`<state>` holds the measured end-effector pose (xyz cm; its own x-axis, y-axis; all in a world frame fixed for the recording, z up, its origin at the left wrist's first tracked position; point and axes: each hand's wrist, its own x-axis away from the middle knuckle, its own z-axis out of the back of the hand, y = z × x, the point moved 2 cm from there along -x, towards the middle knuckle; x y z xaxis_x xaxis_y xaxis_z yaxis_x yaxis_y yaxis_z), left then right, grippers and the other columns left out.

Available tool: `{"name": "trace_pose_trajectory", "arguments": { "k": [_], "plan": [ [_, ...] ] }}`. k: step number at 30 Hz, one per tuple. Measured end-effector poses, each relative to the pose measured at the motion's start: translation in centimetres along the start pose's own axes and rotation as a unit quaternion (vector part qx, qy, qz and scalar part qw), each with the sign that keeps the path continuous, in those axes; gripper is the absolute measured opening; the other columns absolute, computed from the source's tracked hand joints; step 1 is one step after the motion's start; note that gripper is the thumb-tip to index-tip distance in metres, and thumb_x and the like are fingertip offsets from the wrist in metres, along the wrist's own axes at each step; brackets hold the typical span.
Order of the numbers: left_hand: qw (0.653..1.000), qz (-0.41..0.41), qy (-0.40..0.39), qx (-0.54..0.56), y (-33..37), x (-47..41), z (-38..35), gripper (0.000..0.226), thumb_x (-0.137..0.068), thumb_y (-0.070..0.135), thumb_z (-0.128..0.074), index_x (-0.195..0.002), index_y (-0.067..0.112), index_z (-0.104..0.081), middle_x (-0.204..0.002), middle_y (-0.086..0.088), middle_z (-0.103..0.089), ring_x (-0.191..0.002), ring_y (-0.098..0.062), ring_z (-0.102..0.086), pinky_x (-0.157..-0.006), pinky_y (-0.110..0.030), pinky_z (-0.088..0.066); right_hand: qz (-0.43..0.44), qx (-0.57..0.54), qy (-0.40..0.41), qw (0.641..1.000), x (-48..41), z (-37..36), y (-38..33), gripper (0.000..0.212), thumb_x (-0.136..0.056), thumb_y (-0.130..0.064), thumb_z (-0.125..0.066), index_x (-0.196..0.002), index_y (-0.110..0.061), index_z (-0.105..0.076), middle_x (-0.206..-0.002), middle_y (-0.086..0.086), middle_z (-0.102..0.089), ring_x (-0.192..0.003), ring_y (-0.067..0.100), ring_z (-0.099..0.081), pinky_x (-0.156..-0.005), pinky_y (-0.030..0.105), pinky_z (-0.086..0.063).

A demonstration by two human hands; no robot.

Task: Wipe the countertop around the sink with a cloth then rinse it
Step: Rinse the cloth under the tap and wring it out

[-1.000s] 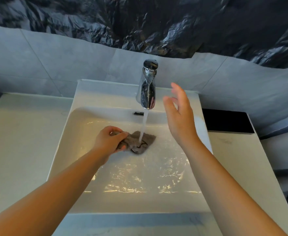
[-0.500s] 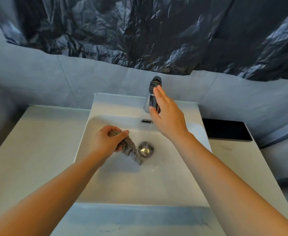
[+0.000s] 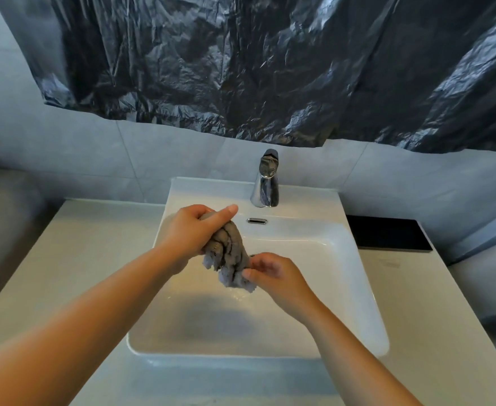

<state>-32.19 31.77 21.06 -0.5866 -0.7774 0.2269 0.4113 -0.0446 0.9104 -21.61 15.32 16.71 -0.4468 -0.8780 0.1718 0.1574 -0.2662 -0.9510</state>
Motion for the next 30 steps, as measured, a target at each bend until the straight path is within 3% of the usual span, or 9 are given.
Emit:
{"name": "trace_pose_trajectory", "arguments": {
  "k": [5,7,9,11,15,18,22,28,30],
  "plan": [
    [0.993,0.048,-0.069,-0.084,0.1,-0.2,1.2,0.067,-0.055,0.075,-0.07,-0.08,0.013,-0.061,-0.066,0.0,-0.056,-0.054,-0.014,-0.049,-0.048,-0.025,-0.041,0.006,0.032,0.086,0.996,0.1,2.7,-0.7,0.01,-0.091,-0.018,-0.058,-0.083,-0.015,-0.063,-0.082,0.008,-0.064,-0.077,0.015,-0.058,-0.071,0.034,-0.05],
    [0.983,0.033,-0.042,-0.176,-0.9,-0.6,2.1,0.069,-0.052,0.076,-0.068,-0.089,0.018,-0.059,-0.084,0.002,-0.059,-0.074,-0.016,-0.057,-0.063,-0.032,-0.052,0.007,0.041,0.107,0.993,0.3,3.9,-1.6,0.014,-0.093,-0.023,-0.056,-0.085,-0.015,-0.064,-0.083,0.004,-0.065,-0.079,0.012,-0.058,-0.071,0.024,-0.047],
    [0.972,-0.008,0.002,-0.237,-1.9,-0.5,2.5,0.066,-0.057,0.07,-0.071,-0.1,0.023,-0.057,-0.099,0.004,-0.059,-0.086,-0.019,-0.06,-0.076,-0.037,-0.054,0.004,0.045,0.099,0.994,0.3,4.5,-2.4,0.021,-0.095,-0.028,-0.053,-0.085,-0.013,-0.065,-0.085,0.007,-0.066,-0.08,0.013,-0.059,-0.074,0.024,-0.047],
    [0.974,-0.072,0.006,-0.215,-2.6,0.0,1.9,0.051,-0.066,0.054,-0.076,-0.105,0.024,-0.06,-0.104,0.005,-0.06,-0.09,-0.014,-0.06,-0.08,-0.034,-0.053,0.0,0.056,0.09,0.994,0.0,4.5,-3.0,0.025,-0.095,-0.028,-0.054,-0.084,-0.009,-0.065,-0.08,0.007,-0.065,-0.076,0.013,-0.058,-0.074,0.029,-0.047],
    [0.981,-0.131,-0.057,-0.131,-3.2,2.5,-1.4,0.017,-0.072,0.03,-0.08,-0.084,0.026,-0.068,-0.082,0.014,-0.067,-0.077,-0.002,-0.064,-0.077,-0.022,-0.052,-0.043,0.118,0.054,0.991,-1.0,3.9,-3.4,0.025,-0.094,-0.031,-0.055,-0.085,-0.011,-0.067,-0.078,-0.001,-0.066,-0.074,0.011,-0.059,-0.072,0.026,-0.046],
    [0.985,-0.122,-0.111,-0.055,-3.8,3.5,-3.8,0.023,-0.071,0.028,-0.081,-0.09,0.029,-0.069,-0.087,0.014,-0.071,-0.083,0.004,-0.065,-0.08,-0.019,-0.053,-0.062,0.142,0.041,0.987,-1.4,4.3,-3.9,0.023,-0.093,-0.034,-0.055,-0.089,-0.016,-0.069,-0.086,-0.004,-0.069,-0.084,0.009,-0.063,-0.077,0.026,-0.049],
    [0.984,-0.124,-0.126,-0.009,-3.8,3.6,-5.8,0.025,-0.074,0.023,-0.08,-0.097,0.024,-0.071,-0.092,0.01,-0.073,-0.087,-0.002,-0.067,-0.087,-0.025,-0.054,-0.075,0.107,0.044,0.99,-1.4,5.4,-4.7,0.017,-0.092,-0.029,-0.057,-0.083,-0.019,-0.068,-0.08,-0.001,-0.069,-0.075,0.013,-0.062,-0.07,0.028,-0.048],
    [0.982,-0.164,-0.066,-0.069,-2.5,3.2,-6.0,0.01,-0.083,0.012,-0.068,-0.081,0.022,-0.068,-0.079,0.007,-0.069,-0.072,-0.004,-0.064,-0.07,-0.018,-0.051,-0.09,0.033,-0.001,0.995,-1.0,6.1,-4.7,0.008,-0.089,-0.018,-0.063,-0.096,-0.016,-0.068,-0.09,0.005,-0.07,-0.082,0.016,-0.064,-0.084,0.036,-0.051],
    [0.979,-0.176,-0.04,-0.092,-2.3,3.0,-5.1,0.011,-0.089,0.012,-0.058,-0.082,0.021,-0.06,-0.072,0.005,-0.064,-0.063,-0.005,-0.056,-0.059,-0.012,-0.042,-0.089,0.012,-0.02,0.996,-0.9,6.2,-4.7,0.019,-0.084,-0.011,-0.068,-0.101,-0.019,-0.065,-0.097,0.004,-0.071,-0.088,0.016,-0.066,-0.086,0.034,-0.051]
  ]
}}
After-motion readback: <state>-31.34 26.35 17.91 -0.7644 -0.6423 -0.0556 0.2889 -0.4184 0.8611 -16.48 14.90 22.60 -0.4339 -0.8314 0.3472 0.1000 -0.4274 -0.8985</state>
